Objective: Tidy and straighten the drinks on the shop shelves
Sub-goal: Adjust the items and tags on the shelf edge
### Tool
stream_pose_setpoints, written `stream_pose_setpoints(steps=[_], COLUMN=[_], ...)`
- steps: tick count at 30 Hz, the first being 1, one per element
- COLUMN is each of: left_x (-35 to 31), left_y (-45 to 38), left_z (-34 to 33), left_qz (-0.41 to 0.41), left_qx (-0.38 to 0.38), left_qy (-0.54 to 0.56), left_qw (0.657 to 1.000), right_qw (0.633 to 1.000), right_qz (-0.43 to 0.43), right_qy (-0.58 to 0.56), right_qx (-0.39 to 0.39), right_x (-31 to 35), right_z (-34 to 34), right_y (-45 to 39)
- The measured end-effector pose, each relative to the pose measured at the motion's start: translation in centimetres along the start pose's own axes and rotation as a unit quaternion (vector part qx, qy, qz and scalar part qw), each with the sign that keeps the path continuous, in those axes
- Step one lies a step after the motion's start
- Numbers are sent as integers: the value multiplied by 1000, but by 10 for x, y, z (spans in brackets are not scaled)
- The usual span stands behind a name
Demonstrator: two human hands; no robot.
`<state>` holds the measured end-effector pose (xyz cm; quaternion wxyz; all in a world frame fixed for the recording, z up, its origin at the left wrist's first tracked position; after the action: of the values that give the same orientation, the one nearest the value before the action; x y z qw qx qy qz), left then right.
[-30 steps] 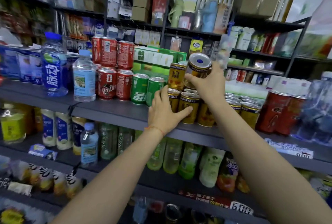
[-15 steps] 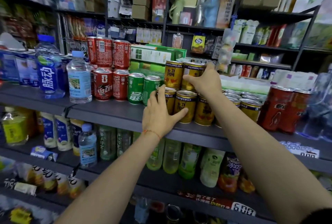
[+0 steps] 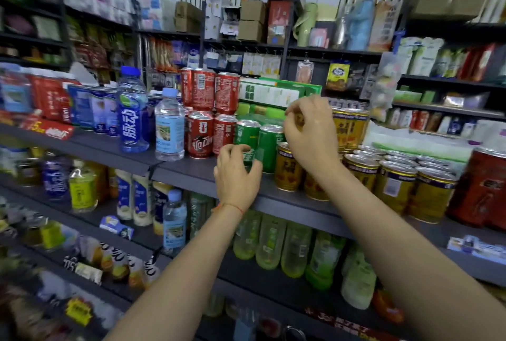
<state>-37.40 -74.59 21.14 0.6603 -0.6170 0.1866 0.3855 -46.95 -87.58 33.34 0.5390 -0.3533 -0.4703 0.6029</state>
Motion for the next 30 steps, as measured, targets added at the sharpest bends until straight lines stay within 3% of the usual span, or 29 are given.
stream_pose_setpoints(steps=[5, 10, 13, 16, 21, 24, 27, 30], left_x=[63, 116, 129, 141, 148, 153, 156, 153], left_y=[-22, -47, -67, -90, -110, -114, -112, -103], left_z=[71, 121, 133, 124, 107, 108, 114, 120], left_qz=[47, 88, 84, 100, 111, 115, 107, 129], left_qx=[-56, -69, -48, 13, 66, 50, 32, 12], left_qy=[-47, -65, -58, -34, 22, 8, 12, 188], left_qw=[996, 992, 994, 994, 991, 992, 994, 974], right_qw=[966, 907, 873, 862, 875, 880, 889, 898], right_qz=[-52, -161, -230, -252, -185, -152, -154, -150], right_qy=[-131, -208, -253, -261, -210, -159, -181, -237], right_qx=[216, 330, 348, 353, 396, 420, 392, 339], right_x=[59, 95, 110, 117, 126, 126, 126, 132], right_z=[-106, -192, -220, -237, -252, -257, -256, -244], right_y=[33, 62, 67, 65, 73, 75, 73, 69])
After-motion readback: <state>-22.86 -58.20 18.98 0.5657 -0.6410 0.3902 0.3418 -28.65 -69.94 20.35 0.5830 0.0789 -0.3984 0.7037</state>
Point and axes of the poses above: each hand's wrist, its own y-axis away from the middle knuckle, its own z-axis out of the back of the hand, x = y × z, the point moved 9 cm from there along -y, towards the middle knuckle, and after that the axes turned 8 degrees about y, right-handed, at the moved point
